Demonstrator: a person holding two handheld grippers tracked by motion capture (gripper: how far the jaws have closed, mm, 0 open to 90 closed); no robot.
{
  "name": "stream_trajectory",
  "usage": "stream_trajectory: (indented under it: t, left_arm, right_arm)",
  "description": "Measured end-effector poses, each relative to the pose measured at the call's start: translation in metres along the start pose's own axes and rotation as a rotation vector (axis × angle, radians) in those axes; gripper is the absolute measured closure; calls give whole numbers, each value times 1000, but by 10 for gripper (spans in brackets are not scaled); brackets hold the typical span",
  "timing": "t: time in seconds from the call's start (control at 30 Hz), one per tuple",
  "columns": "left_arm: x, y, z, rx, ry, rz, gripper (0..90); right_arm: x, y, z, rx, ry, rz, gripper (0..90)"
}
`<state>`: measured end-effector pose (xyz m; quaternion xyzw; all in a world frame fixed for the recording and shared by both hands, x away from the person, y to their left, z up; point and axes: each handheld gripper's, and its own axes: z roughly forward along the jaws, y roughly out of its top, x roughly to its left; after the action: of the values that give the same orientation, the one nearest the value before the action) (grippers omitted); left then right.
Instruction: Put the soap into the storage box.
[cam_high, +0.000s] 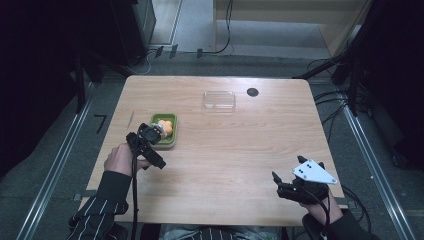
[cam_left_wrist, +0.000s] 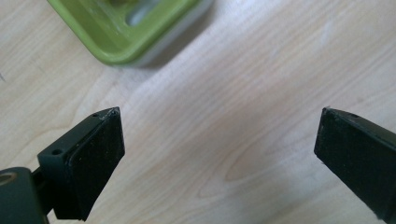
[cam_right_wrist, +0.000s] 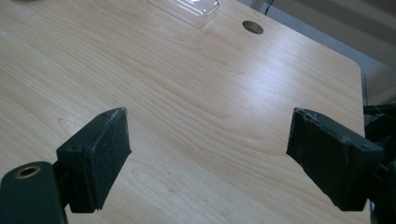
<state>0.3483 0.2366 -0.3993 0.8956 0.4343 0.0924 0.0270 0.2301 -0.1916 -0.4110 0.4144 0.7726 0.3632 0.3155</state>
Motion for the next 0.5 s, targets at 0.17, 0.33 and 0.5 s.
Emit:
stream_trajectory:
  t: [0.17,0.33,0.5]
  left_arm:
    - [-7,-11,0,4,-19,13,19]
    - [-16,-20,2,14,-22,26,16]
    - [-27,-34,6,19,-43,36,16]
  right_arm:
    - [0,0,0,0,-1,2,137]
    - [0,0,0,-1,-2,0,137]
    - [0,0,0,-2,-1,-2,137]
